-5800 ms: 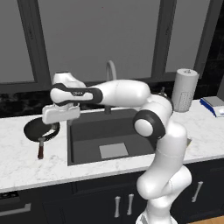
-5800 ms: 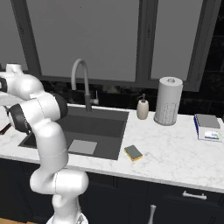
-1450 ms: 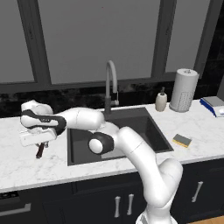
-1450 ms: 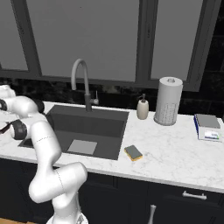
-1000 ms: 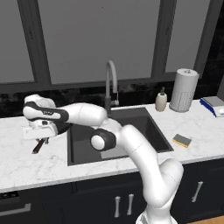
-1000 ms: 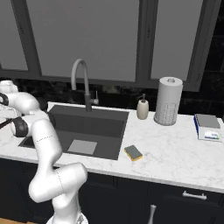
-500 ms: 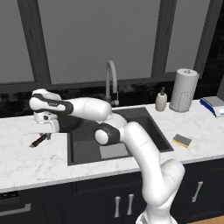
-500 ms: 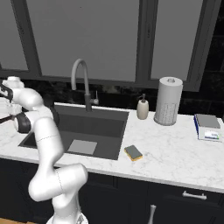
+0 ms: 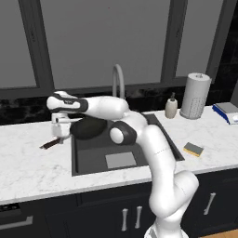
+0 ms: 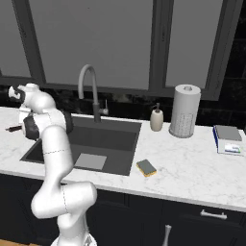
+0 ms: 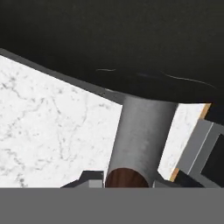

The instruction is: Pick the pan and sponge and place them into the sink. Then turn on the water.

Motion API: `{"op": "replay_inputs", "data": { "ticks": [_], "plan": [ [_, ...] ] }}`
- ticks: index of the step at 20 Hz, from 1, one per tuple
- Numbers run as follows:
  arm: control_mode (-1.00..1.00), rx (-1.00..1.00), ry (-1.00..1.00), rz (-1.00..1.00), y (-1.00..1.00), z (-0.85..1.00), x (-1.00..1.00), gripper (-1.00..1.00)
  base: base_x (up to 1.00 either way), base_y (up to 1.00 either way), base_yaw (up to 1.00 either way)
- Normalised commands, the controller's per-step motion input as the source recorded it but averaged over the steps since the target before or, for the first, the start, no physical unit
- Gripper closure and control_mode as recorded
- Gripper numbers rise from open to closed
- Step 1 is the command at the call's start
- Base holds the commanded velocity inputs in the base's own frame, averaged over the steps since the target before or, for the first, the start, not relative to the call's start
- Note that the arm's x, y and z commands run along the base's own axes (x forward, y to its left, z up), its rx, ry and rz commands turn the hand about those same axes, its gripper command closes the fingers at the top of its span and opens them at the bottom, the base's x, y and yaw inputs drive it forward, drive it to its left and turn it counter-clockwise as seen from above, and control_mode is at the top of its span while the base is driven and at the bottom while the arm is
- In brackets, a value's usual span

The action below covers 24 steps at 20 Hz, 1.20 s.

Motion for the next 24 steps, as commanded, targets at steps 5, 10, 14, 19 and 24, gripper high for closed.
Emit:
{"op": "replay_inputs", "data": {
  "ticks": [5,10,14,19,24],
  "plan": [
    [-1.00,-0.23,0.00,-0.43,-0.47,-0.25,0.00,1.00,0.00,0.00,0.00],
    [-1.00,-0.14,-0.04,-0.19,-0.59,-0.18,0.00,1.00,0.00,0.00,0.00],
    [-1.00,-0.05,-0.08,0.00,-0.51,-0.04,0.00,1.00,0.00,0.00,0.00],
    [-1.00,-0.01,-0.03,0.01,-0.21,0.00,0.00,1.00,0.00,0.00,0.00],
    [-1.00,0.00,0.00,0.02,-0.18,0.00,0.00,1.00,0.00,0.00,0.00]
  ]
}}
